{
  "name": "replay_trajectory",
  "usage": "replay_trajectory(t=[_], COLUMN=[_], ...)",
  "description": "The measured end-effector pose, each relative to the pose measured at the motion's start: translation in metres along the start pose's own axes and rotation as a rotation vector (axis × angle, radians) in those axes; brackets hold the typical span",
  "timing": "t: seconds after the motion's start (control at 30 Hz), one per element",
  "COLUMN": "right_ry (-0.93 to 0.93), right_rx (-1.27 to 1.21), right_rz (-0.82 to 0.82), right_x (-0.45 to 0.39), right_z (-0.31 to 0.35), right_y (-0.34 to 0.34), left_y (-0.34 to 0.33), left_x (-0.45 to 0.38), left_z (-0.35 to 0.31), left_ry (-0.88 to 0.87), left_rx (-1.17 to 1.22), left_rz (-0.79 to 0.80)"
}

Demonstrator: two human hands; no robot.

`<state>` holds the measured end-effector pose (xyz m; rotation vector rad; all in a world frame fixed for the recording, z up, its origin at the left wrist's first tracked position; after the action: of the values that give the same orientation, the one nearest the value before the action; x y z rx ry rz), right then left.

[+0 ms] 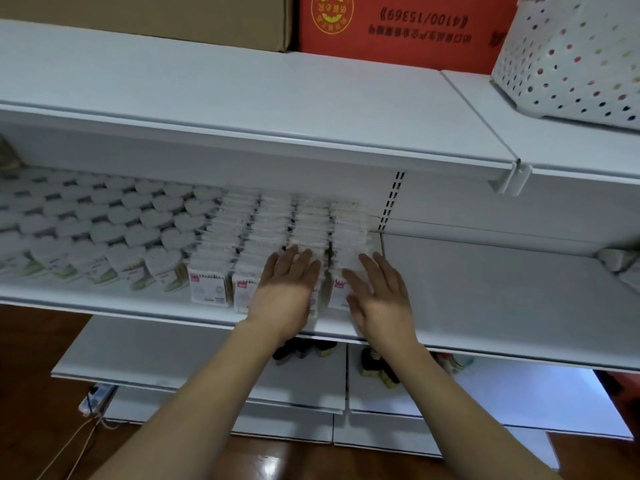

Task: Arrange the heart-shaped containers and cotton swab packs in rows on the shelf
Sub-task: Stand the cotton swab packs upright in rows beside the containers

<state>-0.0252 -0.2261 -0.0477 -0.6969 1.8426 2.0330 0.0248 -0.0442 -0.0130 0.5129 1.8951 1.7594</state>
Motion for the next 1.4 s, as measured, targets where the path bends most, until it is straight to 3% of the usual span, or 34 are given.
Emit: replay_trajectory(t=[0.4,0.63,0.93,1.13,1.4], right_ry=[-0.052,-0.156,-0.42,-0.539,-0.732], right_rx=[0.091,0.132,0.25,0.318,0.35], right_rz=[0.134,0.159,0.132,0.178,0.212], right_x=[0.005,0.015,0.098,0.172,0.226], right_z=[0.01,-0.006,-0.128,-0.246,-0.39], right_y=[0.002,0.043,0.109,0.166,0.216], left_y=[-0.008,0.013,0.009,0.001,-0.008], left_x=[-0.008,-0.022,-0.05,-0.073,-0.126], left_z=[0.007,-0.037,-0.195,-0.343,-0.485], left_ry=[-0.073,-0.078,-0.146,-0.169,-0.259], left_rx=[0.03,0.078,0.057,0.082,0.152], left_rz=[-0.061,-0.164,-0.175,-0.159,-0.081])
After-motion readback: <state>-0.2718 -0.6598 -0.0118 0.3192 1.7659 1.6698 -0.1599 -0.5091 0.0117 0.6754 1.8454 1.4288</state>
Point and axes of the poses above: each hand's wrist, its own x-axis away from the middle knuckle, its own y-axis out of the back of the hand, z = x × y, the point moved 3 cm from there along -x, towards the middle knuckle, and after that the axes turned 1 degree about z, right-handed, at the moved point
